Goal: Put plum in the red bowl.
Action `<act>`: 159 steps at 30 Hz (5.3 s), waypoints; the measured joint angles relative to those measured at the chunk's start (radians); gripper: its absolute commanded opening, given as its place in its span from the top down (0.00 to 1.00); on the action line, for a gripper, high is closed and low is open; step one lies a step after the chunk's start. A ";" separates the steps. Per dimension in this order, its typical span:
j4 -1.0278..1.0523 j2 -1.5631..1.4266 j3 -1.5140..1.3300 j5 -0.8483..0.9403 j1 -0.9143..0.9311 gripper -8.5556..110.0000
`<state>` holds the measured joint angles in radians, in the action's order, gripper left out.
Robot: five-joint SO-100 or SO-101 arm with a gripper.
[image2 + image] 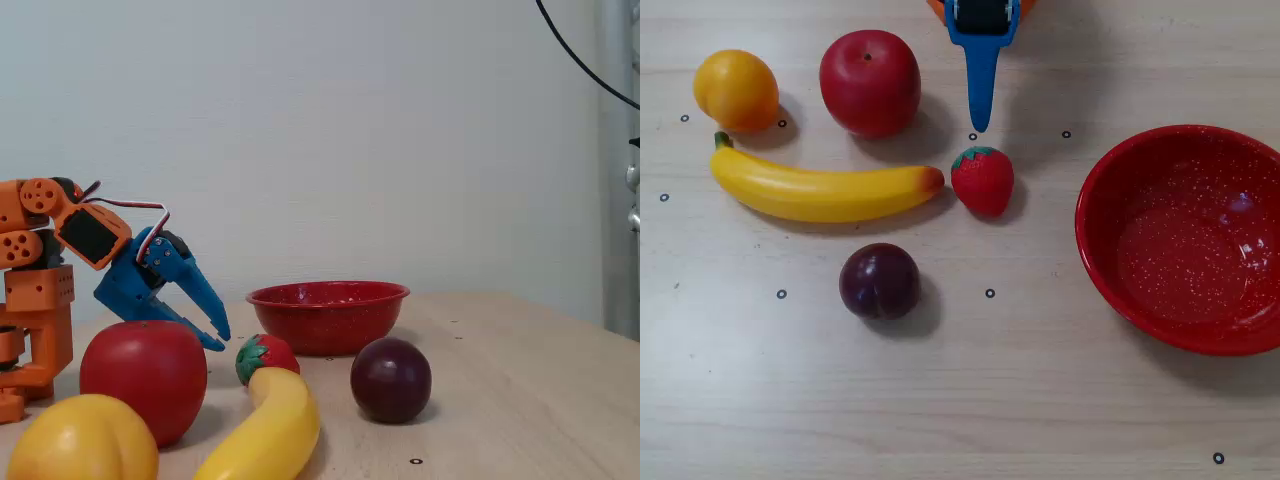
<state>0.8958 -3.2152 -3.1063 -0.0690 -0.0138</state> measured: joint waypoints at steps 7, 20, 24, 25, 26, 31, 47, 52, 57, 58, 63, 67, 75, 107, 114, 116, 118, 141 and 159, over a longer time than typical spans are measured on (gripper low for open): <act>0.000 0.000 0.000 0.000 0.000 0.93; -0.005 0.058 0.038 0.000 0.000 0.93; -0.017 0.141 0.066 -0.015 -0.002 0.93; -0.017 0.161 0.067 -0.015 -0.002 0.93; -0.017 0.186 0.071 -0.015 0.000 0.93; -0.017 0.371 0.242 -0.035 -0.002 0.93; 0.258 0.980 1.015 -0.216 -0.094 0.93; 0.431 1.209 1.308 -0.230 -0.117 0.93; 0.588 1.408 1.583 -0.288 -0.166 0.91; 0.614 1.445 1.631 -0.307 -0.172 0.90; 0.730 1.608 1.816 -0.334 -0.210 0.78; 0.764 1.723 1.882 -0.387 -0.262 0.66; 0.770 1.896 1.967 -0.505 -0.314 0.49; 0.669 2.603 2.520 -0.525 -0.239 0.44; 0.669 2.631 2.562 -0.525 -0.236 0.44; 0.670 2.631 2.562 -0.525 -0.236 0.44; 0.670 2.631 2.562 -0.525 -0.236 0.44; 0.733 2.632 2.582 -0.383 -0.285 0.45; 0.733 2.632 2.582 -0.383 -0.281 0.45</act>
<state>1.6291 -0.5829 -0.5246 -0.4525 -0.2945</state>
